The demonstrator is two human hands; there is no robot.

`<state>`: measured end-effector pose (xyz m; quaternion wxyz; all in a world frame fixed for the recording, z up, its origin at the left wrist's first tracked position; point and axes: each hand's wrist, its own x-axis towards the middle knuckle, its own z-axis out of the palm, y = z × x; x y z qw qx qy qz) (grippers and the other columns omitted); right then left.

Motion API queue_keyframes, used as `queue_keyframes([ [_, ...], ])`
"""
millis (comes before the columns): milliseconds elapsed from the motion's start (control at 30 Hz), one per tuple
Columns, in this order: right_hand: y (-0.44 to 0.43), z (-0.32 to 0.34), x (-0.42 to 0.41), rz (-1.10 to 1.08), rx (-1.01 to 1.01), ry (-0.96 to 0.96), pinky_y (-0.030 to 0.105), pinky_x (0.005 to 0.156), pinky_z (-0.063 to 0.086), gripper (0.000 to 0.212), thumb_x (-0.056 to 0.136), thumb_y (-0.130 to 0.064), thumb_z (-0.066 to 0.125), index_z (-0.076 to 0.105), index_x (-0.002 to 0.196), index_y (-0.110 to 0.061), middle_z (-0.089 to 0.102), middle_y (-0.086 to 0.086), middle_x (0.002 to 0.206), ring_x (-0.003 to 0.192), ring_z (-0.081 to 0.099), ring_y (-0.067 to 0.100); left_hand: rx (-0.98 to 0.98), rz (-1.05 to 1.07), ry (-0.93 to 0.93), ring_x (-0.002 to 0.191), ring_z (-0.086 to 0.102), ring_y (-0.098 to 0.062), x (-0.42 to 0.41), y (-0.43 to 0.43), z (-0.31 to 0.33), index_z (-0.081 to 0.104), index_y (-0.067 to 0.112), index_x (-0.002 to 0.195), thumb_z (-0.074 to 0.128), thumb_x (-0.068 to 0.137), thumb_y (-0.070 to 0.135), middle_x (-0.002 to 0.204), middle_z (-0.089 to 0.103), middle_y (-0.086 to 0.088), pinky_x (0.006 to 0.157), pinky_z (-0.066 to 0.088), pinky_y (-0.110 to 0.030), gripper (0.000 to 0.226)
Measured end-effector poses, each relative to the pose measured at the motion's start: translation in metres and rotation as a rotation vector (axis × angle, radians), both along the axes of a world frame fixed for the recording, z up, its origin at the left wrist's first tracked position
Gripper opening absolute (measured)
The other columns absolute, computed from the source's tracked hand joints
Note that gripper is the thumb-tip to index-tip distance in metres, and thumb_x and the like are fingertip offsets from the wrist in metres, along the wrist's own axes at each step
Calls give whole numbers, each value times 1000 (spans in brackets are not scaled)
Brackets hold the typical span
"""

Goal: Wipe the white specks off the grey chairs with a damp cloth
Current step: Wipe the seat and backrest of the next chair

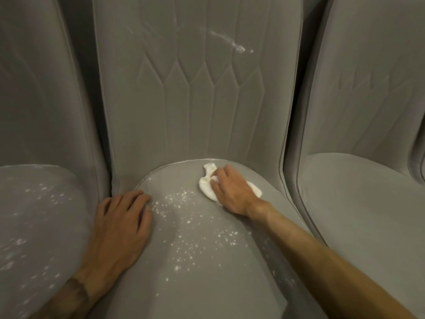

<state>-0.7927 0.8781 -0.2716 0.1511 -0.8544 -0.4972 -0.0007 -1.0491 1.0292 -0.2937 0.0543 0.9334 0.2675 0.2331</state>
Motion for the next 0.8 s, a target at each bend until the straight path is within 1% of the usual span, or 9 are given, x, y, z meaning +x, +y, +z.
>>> queue_keyframes([
  [133,1,6,22,-380,-96,-70,43,94,36,36,105,-32,34,48,122,-4,49,18,126,112,48,36,-5,8,-5,114,61,-23,2,-2,3,69,21,118,41,99,31,123,65,1,103,36,-44,35],
  [167,11,6,14,-400,-107,-89,43,95,36,37,105,-33,32,47,124,-5,49,18,128,113,47,35,-7,8,-7,113,61,-23,2,-2,4,69,21,117,41,99,31,122,65,2,103,35,-44,35],
  [233,31,-2,-15,-288,-72,-70,44,96,35,38,105,-33,30,47,125,-5,50,18,127,111,46,35,-4,6,-1,114,60,-23,2,-3,5,68,21,118,42,99,31,123,64,2,103,35,-44,34],
  [300,37,-8,-45,-66,16,-20,45,94,36,37,104,-34,33,49,122,-6,50,17,119,104,46,34,-3,5,-2,114,60,-23,1,-2,4,69,20,118,42,98,31,123,65,1,104,35,-44,35],
  [367,27,-4,-49,91,15,15,44,93,37,35,104,-36,36,50,120,-8,49,15,115,100,46,32,-4,2,-8,115,60,-22,0,0,2,69,20,119,42,98,31,123,64,1,104,35,-44,35],
  [433,20,3,-27,69,-31,32,42,94,37,34,105,-35,37,50,118,-7,50,16,116,103,47,32,1,3,-8,115,59,-21,0,0,1,68,21,118,42,99,31,123,64,3,104,35,-44,34],
  [567,37,6,-11,-224,-170,-112,41,98,32,37,106,-30,26,47,124,-5,50,18,128,114,45,33,18,8,-15,113,59,-21,2,0,1,67,22,116,43,98,30,122,63,4,102,36,-44,32],
  [733,42,-5,-76,162,9,-11,44,91,34,33,104,-34,36,50,119,-9,50,16,114,100,45,33,23,7,-3,115,59,-21,1,2,-1,67,22,118,41,98,30,122,63,3,102,35,-42,34],
  [800,32,3,-55,169,-3,13,43,92,36,31,105,-34,37,51,117,-9,49,15,115,101,46,32,28,3,-8,115,58,-21,1,2,-2,67,21,118,41,98,30,123,63,3,102,34,-42,33],
])
